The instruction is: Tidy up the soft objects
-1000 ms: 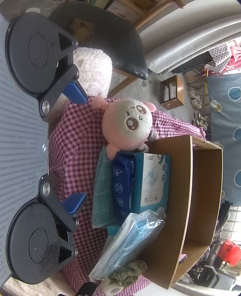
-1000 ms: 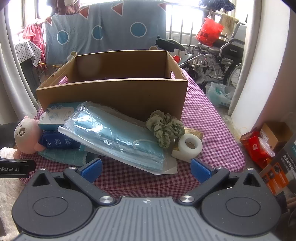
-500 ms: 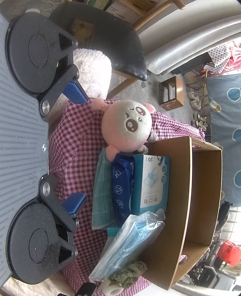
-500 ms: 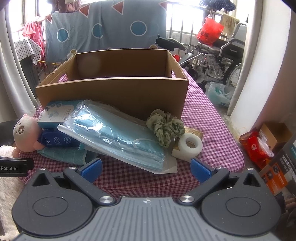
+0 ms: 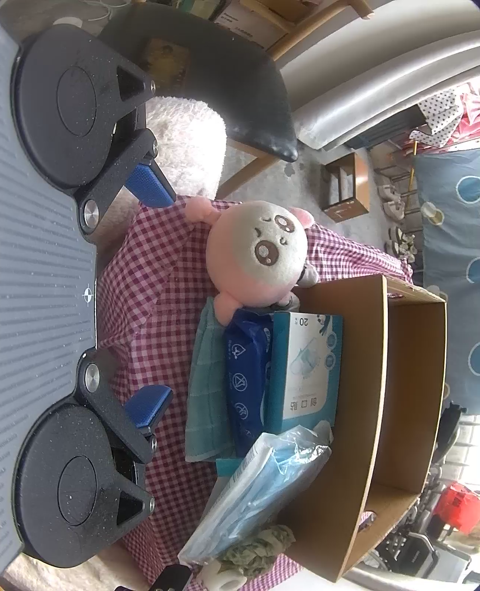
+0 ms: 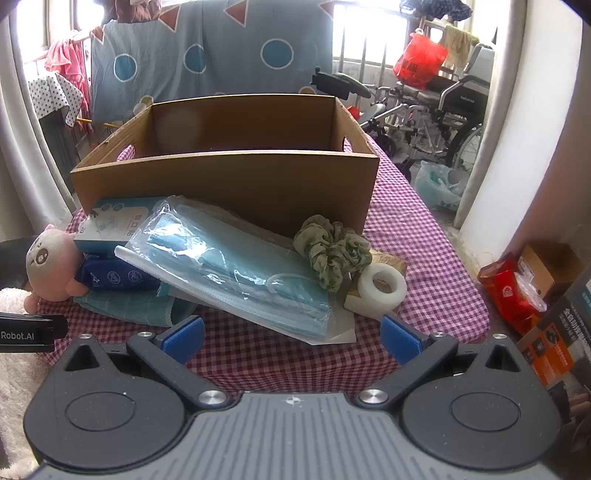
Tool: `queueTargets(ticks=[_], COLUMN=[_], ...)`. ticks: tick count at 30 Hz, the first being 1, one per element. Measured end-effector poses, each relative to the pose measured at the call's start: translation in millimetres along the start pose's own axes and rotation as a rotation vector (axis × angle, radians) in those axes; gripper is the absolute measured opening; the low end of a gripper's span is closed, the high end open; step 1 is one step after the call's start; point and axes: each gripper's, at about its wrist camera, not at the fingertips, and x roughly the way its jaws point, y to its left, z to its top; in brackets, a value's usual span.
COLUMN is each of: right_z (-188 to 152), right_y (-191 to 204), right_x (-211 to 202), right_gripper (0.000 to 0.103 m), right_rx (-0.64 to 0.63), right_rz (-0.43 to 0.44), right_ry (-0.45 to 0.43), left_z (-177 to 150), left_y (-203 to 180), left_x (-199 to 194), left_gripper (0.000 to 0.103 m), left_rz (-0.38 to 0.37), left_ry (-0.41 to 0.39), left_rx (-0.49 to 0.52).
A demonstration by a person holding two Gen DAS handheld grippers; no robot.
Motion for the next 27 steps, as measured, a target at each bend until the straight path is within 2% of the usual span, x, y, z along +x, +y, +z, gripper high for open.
queueTargets(ticks=[27], right_z=[2.2], right_y=[4.5], right_x=[1.4], right_gripper=[0.103], right_rx=[-0.018], right_rz=[-0.002], right_ry=[-0.001], left_z=[0.7], left_y=[6.4], left_x=[3.9], left_gripper=[0.103], left_rz=[0.003], left_ry=[0.017], left_rx=[-0.021])
